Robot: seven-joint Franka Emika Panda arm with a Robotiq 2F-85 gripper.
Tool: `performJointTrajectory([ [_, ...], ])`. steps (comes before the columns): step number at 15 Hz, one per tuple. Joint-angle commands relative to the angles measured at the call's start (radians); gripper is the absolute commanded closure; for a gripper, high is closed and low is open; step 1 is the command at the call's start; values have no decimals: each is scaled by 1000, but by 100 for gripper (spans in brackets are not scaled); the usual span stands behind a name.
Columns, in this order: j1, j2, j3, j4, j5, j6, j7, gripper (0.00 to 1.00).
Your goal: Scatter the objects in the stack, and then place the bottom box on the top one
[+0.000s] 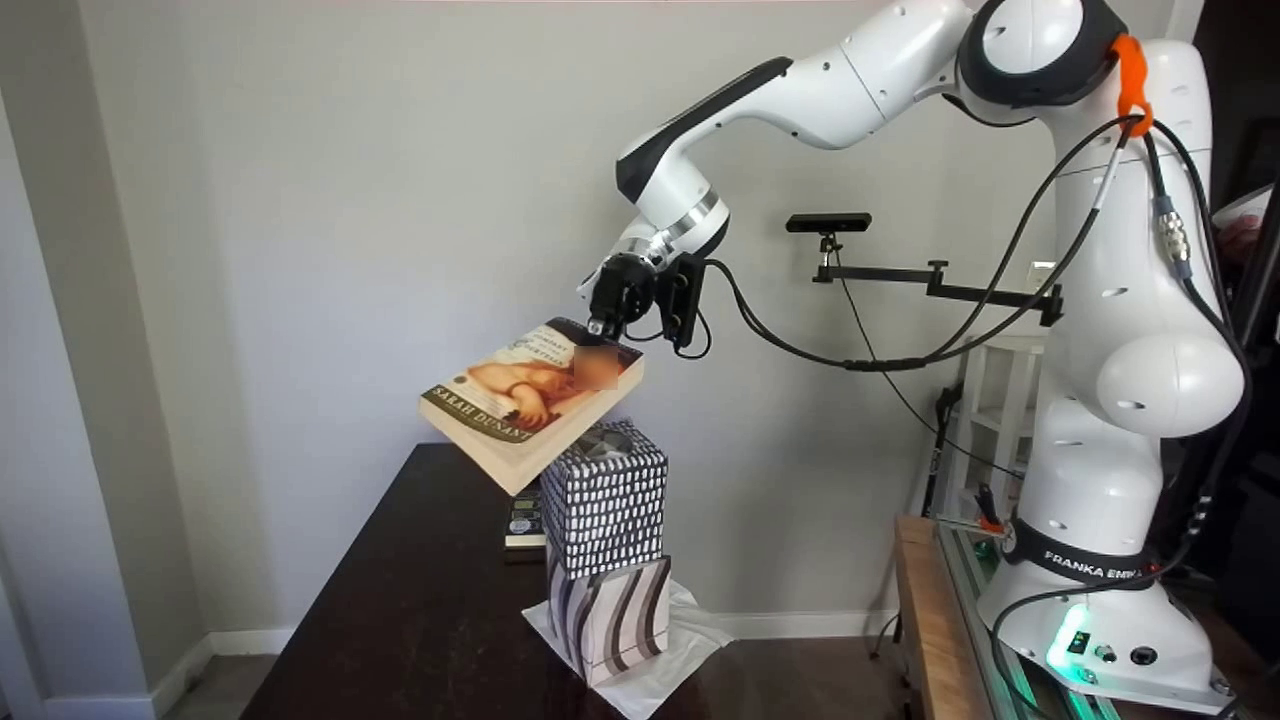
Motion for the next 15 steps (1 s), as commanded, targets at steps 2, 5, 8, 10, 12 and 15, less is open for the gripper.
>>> performJointTrajectory([
  [2, -3, -45, -20, -21, 65, 133, 110, 93],
  [5, -5, -64, -25, -33, 80, 232, 159, 93],
  [8, -2, -84, -25, -51, 80, 333, 214, 93],
  [10, 2, -95, -23, -64, 73, 408, 266, 93],
  [12, 2, -99, -21, -75, 70, 455, 306, 93],
  [15, -1, -97, -19, -91, 84, 508, 347, 93],
])
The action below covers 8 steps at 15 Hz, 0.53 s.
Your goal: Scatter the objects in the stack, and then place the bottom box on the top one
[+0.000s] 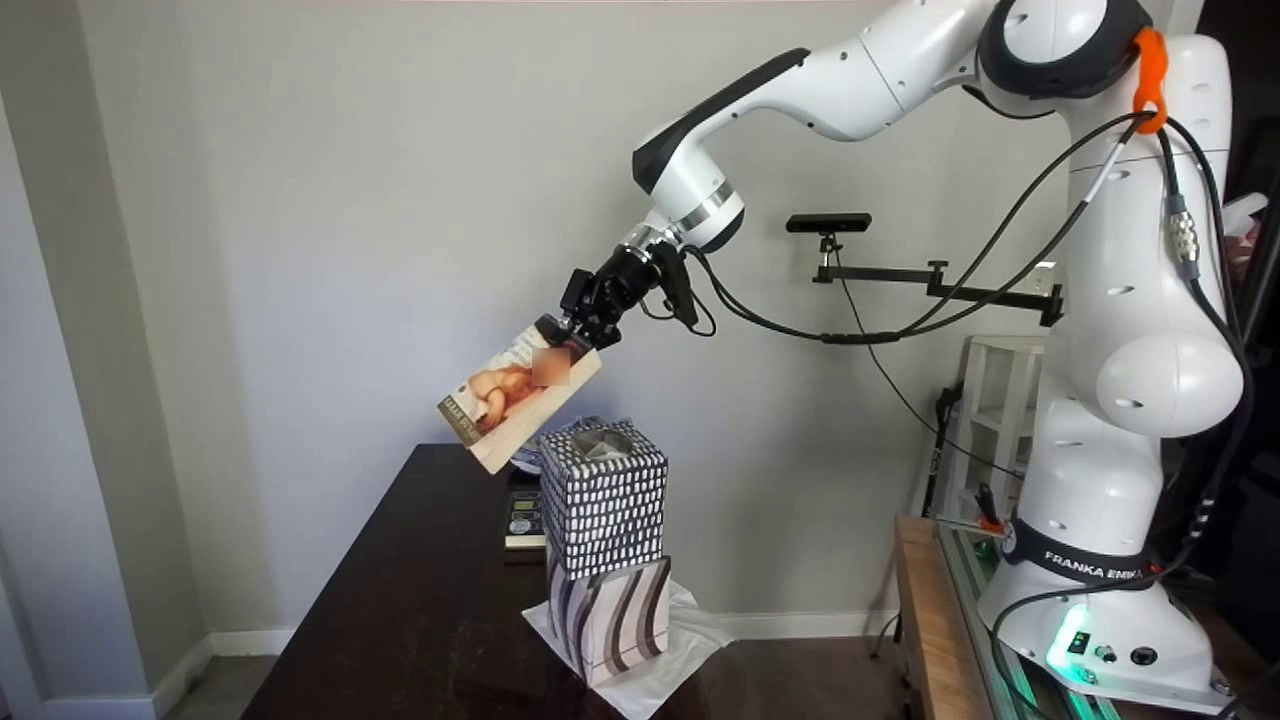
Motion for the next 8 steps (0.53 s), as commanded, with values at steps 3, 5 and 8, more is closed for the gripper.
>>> performJointTrajectory([
  [3, 4, -40, 3, -66, 50, 120, 103, 93],
  [5, 5, -43, 2, -85, 50, 168, 141, 93],
  [8, 5, -38, 2, -112, 50, 238, 184, 93],
])
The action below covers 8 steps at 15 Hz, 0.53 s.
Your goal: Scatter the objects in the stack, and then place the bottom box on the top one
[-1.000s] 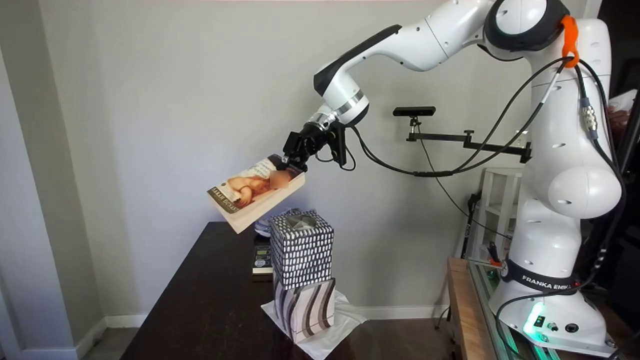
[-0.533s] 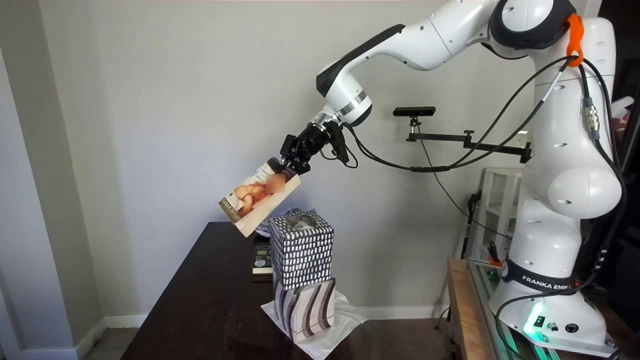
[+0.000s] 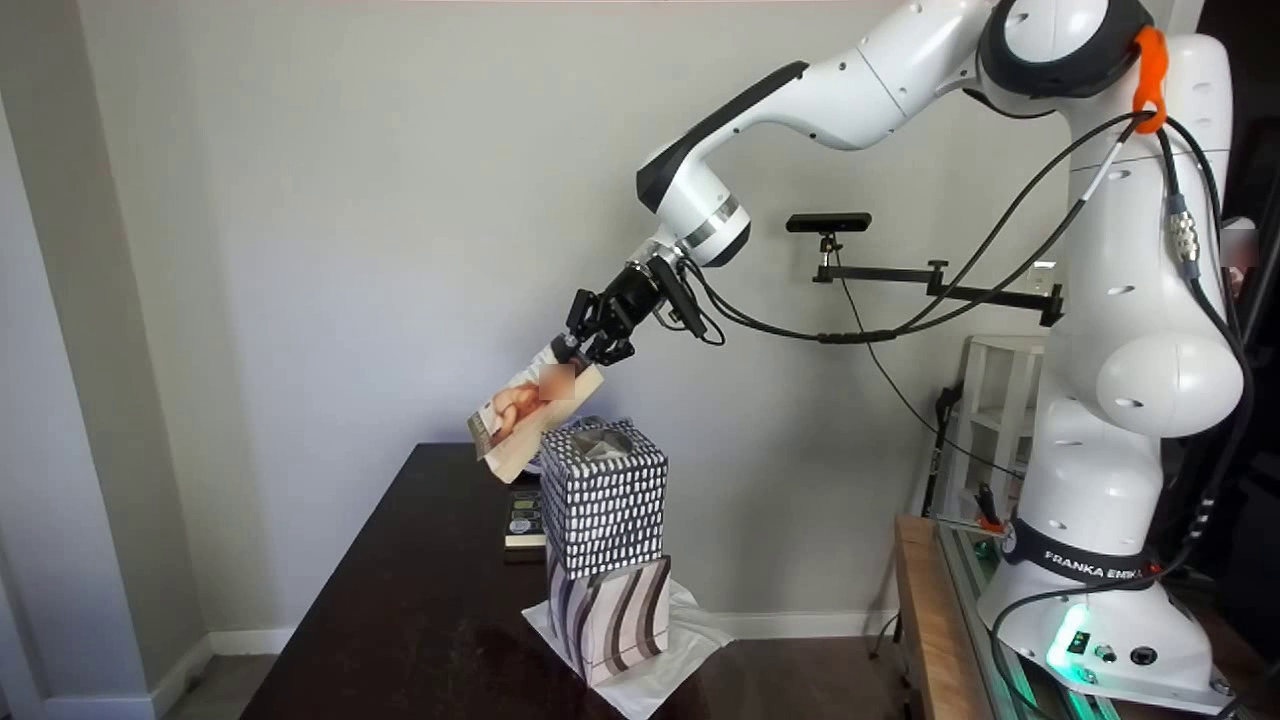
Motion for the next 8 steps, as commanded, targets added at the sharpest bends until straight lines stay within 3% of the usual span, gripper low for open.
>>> performJointTrajectory([
  [1, 4, -33, 2, -58, 35, 77, 60, 93],
  [8, -3, -18, -1, -123, 52, 177, 107, 93],
])
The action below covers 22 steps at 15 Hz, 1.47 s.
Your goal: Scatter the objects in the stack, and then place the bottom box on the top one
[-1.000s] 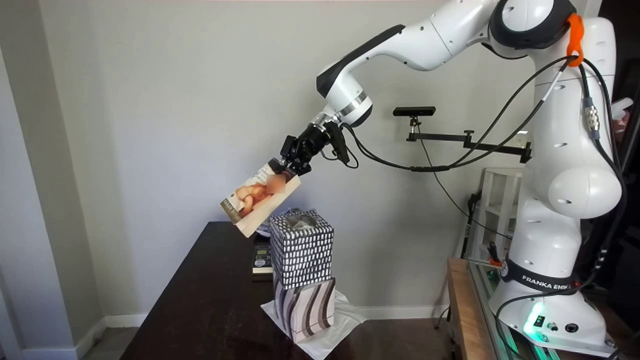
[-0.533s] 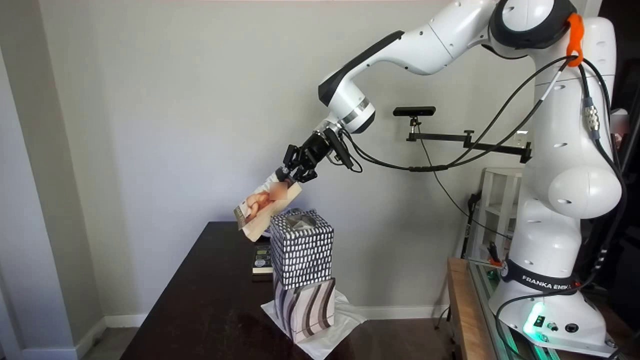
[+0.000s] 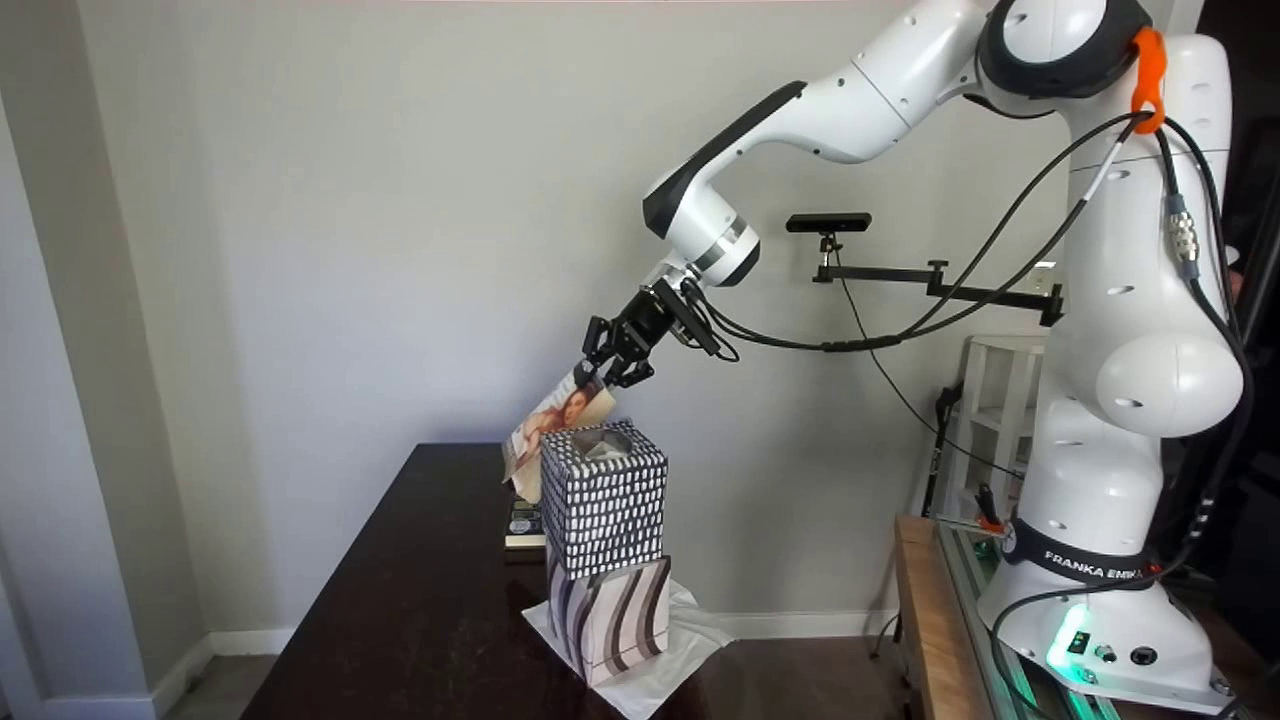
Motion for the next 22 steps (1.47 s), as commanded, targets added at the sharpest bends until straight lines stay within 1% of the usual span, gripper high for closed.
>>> performJointTrajectory([
  [1, -1, -19, 0, -47, 48, 60, 18, 93],
  [6, -11, -4, 0, -72, 133, 105, -30, 93],
  [10, -14, 18, -1, -70, 216, 92, -72, 93],
  [14, -14, 54, -5, -61, 257, 83, -91, 93],
  [17, -17, 84, -7, -54, 245, 73, -80, 93],
  [22, -12, 111, -15, -51, 199, 90, -29, 93],
])
